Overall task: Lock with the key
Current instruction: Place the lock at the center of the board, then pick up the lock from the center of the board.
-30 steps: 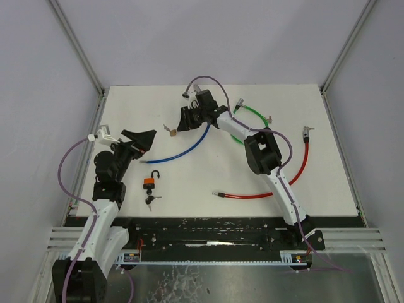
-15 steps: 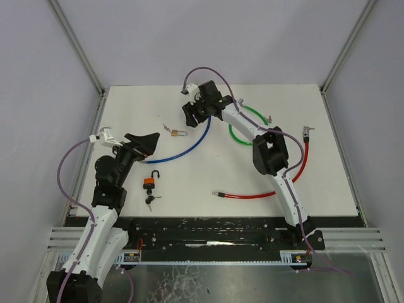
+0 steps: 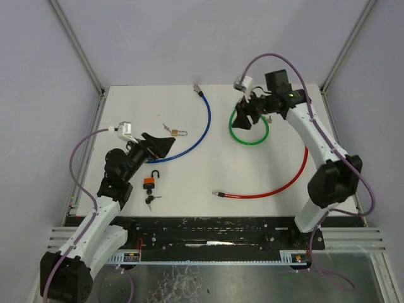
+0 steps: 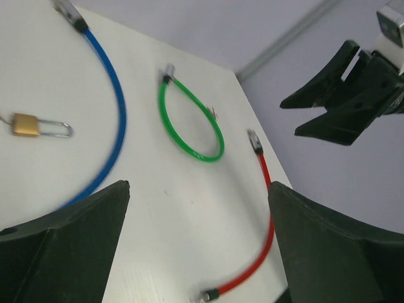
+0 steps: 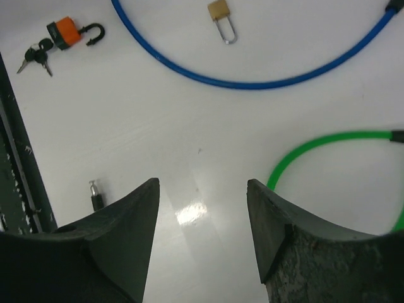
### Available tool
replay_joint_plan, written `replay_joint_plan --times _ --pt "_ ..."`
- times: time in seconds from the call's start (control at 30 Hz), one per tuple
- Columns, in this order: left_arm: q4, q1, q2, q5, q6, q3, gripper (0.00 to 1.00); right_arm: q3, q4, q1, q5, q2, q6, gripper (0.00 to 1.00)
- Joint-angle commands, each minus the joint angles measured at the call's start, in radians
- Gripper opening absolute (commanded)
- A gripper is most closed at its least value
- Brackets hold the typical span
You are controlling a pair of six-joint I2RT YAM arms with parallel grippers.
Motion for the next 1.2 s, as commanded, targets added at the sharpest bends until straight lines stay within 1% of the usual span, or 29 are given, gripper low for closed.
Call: replay_joint_plan --times 0.0,0.1,0.17,0.27,0.37,0.43,0.53,0.63,0.7,0.77,0.87,1.03,1.17 --pt "0.107 -0.083 0.101 0.15 0.047 0.054 0.88 -0.188 -0.095 -0.067 -0.09 -0.18 -0.115 0.64" --pt "0.107 -0.204 0.14 0.131 0.121 0.06 0.87 -0.331 -0.048 -0.137 -0.111 -0.293 -0.134 0.65" --pt "0.123 -0.297 0.153 0.094 0.189 0.048 0.86 -0.394 -0.014 -0.185 -0.107 -0.343 -0.124 0.66" --pt "0.16 -0.422 0.178 0.064 0.246 0.036 0.84 -0.47 0.01 -0.259 -0.09 -0.394 -0.134 0.66" --pt "0.162 -0.486 0.213 0.038 0.279 0.042 0.84 -0.522 0.038 -0.337 -0.038 -0.407 -0.121 0.66" --pt "0.164 -0.496 0.236 0.061 0.278 0.042 0.84 -0.552 0.066 -0.403 -0.035 -0.402 -0.099 0.67" --pt "0.164 -0.496 0.259 0.102 0.262 0.037 0.84 -0.576 0.123 -0.517 -0.026 -0.371 -0.023 0.68" --pt "0.161 -0.496 0.248 0.083 0.263 0.018 0.84 -0.563 0.136 -0.595 0.081 -0.325 0.009 0.68" --pt "0.149 -0.495 0.232 0.056 0.275 0.01 0.84 -0.576 0.179 -0.633 0.176 -0.31 0.035 0.68" --pt "0.142 -0.495 0.212 0.042 0.281 0.006 0.85 -0.612 0.251 -0.647 0.262 -0.307 0.084 0.68" --pt "0.143 -0.495 0.19 0.041 0.282 -0.003 0.85 -0.655 0.343 -0.65 0.352 -0.293 0.147 0.67" --pt "0.142 -0.495 0.168 0.035 0.283 -0.016 0.85 -0.662 0.408 -0.65 0.554 -0.206 0.219 0.67" --pt "0.144 -0.494 0.161 0.033 0.281 -0.018 0.86 -0.655 0.43 -0.652 0.628 -0.129 0.298 0.65"
